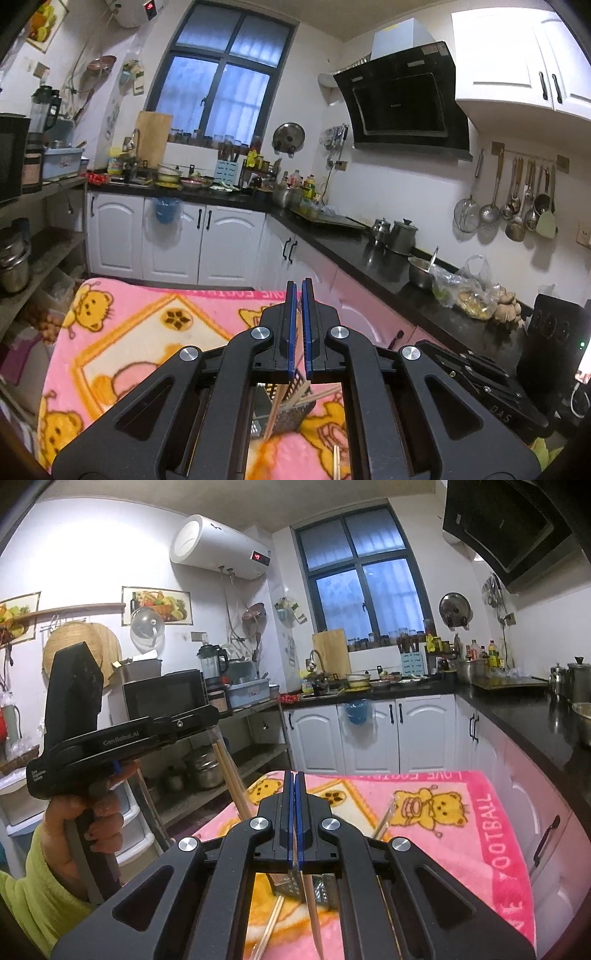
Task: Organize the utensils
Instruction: 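Lift both chopsticks and carry them over the green caddy with both tools, then lower the chopsticks into the caddy with both tools, then open both tools and pull them back from the caddy, then lower the left tool onto a wrapped chopstick while the right tool lowers onto another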
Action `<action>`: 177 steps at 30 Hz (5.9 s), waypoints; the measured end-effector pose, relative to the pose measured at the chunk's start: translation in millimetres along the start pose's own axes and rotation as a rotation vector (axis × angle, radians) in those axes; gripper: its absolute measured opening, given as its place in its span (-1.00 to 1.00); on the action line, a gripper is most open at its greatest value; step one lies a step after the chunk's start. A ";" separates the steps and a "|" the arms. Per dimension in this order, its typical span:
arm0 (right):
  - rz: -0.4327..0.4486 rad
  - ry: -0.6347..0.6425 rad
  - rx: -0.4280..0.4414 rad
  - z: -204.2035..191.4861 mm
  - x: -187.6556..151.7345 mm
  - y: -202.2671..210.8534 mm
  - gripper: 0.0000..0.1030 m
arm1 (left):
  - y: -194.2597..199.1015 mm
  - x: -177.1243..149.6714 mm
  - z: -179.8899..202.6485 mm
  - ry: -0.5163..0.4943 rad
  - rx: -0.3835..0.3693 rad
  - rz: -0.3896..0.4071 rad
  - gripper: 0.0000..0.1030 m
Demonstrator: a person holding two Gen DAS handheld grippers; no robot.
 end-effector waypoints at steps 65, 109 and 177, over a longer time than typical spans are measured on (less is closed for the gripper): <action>-0.061 -0.056 -0.070 60.2 5.0 -141.5 -0.96 | -89.9 -48.5 -57.9 0.039 0.077 -0.110 -0.97; -0.189 -0.073 -0.133 43.9 -88.5 -34.9 0.11 | -17.1 -100.6 -43.8 0.030 0.112 -0.128 0.64; -0.538 -0.340 -0.176 86.6 -228.7 -33.3 0.22 | -54.0 -277.4 -100.9 0.216 0.179 -0.566 0.04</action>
Point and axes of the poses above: each gripper's, at about its wrist camera, not at the fingertips, and y roughly against the way its jaws point, z to its right, x to its top, the point moved 2 cm from there along -y, roughly the way its jaws point, and after that the axes turned 8 degrees about x, right-handed, at the moved point
